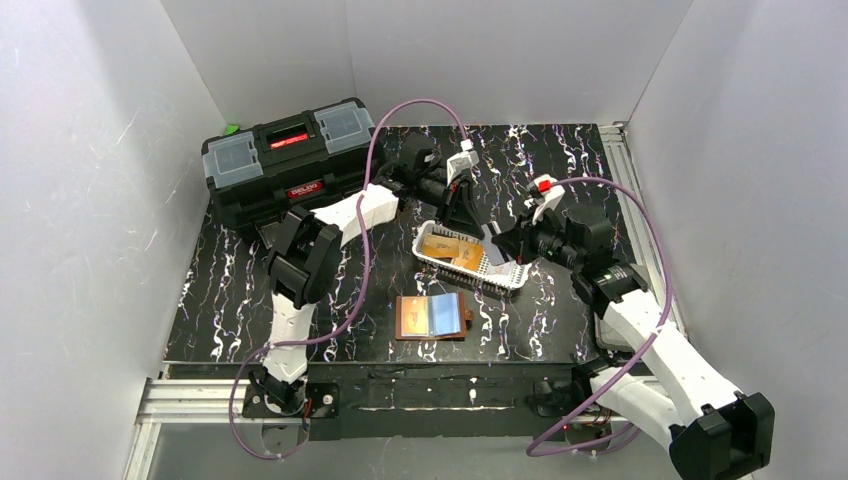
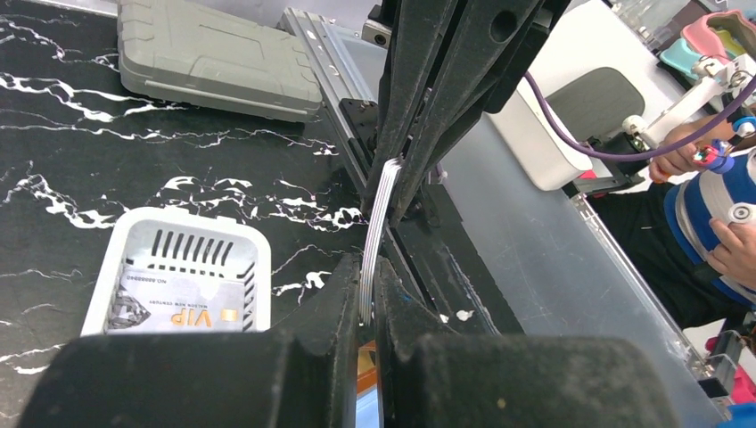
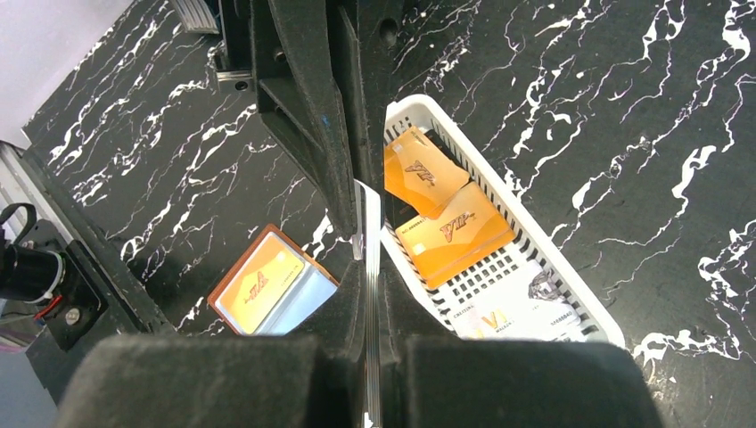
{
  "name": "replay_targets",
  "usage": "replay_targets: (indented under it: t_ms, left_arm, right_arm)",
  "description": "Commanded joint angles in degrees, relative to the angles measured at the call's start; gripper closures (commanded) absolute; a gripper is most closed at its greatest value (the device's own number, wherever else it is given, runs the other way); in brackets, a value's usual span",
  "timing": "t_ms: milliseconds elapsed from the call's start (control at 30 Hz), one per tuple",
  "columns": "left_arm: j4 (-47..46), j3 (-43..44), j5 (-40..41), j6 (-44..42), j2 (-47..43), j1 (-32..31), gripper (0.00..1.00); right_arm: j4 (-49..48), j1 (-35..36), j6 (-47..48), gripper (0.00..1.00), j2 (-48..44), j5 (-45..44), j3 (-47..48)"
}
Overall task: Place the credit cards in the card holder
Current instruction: Place the credit card in the storage box.
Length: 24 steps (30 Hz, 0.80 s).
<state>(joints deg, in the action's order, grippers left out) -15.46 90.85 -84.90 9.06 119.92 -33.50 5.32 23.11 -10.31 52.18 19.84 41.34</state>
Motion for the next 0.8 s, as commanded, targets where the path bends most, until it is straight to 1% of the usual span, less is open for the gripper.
replay_targets:
  t_ms: [0, 133, 200, 267, 400, 600, 767]
  left_arm:
    - [6.96, 3.83, 2.39, -5.48, 0.12, 2.21, 1.00]
    - [11.39, 4.68, 2.47, -9.60, -0.23, 2.14, 1.00]
    - [13.91, 4.91, 2.18, -12.02, -0.76, 2.16, 1.00]
    - [18.36, 5.38, 2.03, -15.63, -1.29, 2.19, 1.00]
    - [29.96, 6.63, 3.19, -25.71, -2.38, 2.18, 1.00]
    - [38.61, 6.88, 6.14, -34.95, -3.76, 2.17, 1.00]
    - [40.92, 7.05, 7.01, -38.10, -4.80, 2.03, 1.00]
  right_arm:
    - [0.34, -1.23, 1.48, 0.95, -1.56, 3.37, 1.29]
    - [4.02, -2.84, 1.88, 0.89, 3.43, 9.62, 5.61]
    - [5.49, -3.85, 2.11, 0.86, 6.82, 14.47, 8.48]
    - [6.36, -4.33, 1.91, 0.85, 10.26, 17.30, 11.03]
    - [7.28, -5.28, 0.94, 0.84, 13.63, 21.84, 15.04]
    - [11.68, -5.54, 1.81, 0.81, 15.15, 23.19, 19.94]
    - [13.85, -5.48, 2.07, 0.75, 16.74, 25.41, 21.63]
